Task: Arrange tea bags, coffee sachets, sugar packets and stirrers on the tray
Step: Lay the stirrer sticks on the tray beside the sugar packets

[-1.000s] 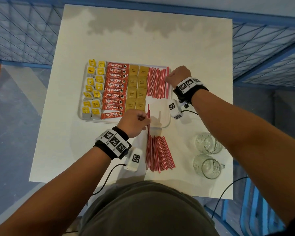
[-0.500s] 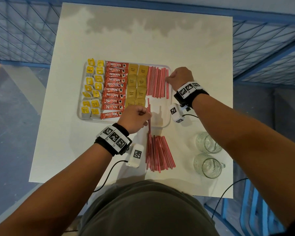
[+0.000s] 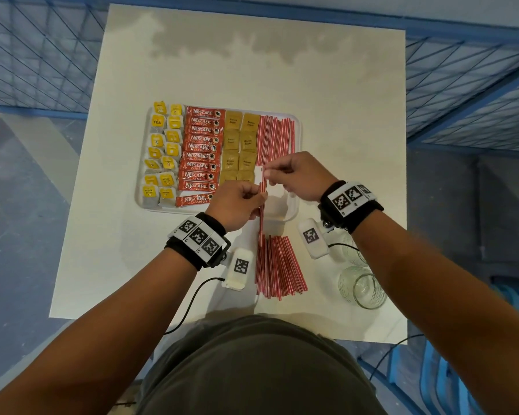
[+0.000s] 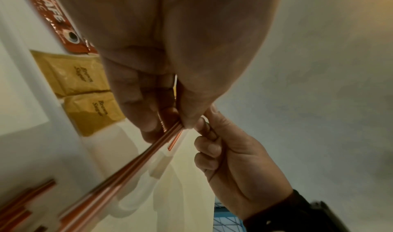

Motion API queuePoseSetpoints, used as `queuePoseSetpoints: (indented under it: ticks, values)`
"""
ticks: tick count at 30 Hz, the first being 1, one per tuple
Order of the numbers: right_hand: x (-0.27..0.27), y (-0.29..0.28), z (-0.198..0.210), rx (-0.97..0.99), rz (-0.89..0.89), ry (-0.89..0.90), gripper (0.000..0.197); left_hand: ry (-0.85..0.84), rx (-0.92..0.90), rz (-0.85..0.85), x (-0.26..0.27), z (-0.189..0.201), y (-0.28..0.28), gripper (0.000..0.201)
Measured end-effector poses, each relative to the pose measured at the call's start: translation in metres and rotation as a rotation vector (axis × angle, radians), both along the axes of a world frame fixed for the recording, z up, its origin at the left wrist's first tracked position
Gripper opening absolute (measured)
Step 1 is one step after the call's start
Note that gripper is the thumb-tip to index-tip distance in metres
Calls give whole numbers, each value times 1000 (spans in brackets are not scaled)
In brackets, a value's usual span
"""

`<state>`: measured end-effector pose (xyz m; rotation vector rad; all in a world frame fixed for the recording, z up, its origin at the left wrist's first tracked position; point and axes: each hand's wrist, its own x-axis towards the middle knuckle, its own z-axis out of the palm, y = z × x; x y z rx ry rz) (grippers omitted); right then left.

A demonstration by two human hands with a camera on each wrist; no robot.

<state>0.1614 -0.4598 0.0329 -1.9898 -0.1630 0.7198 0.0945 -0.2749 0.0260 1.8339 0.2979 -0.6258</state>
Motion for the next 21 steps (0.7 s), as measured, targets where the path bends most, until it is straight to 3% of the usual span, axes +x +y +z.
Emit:
queuePoseSetpoints:
  ticks: [3,12,21]
  values:
    - [-7,0,-6,56,-41,-16,22,1,-19,-23,-2,1,-2,20]
    - [-14,-2,-11,5,-71,-65,15,9,-62,1,-7,4,-4,17]
    - [-17,2,-6,1,-32,-59,13,-64,36,-87,-5,2,-3,18]
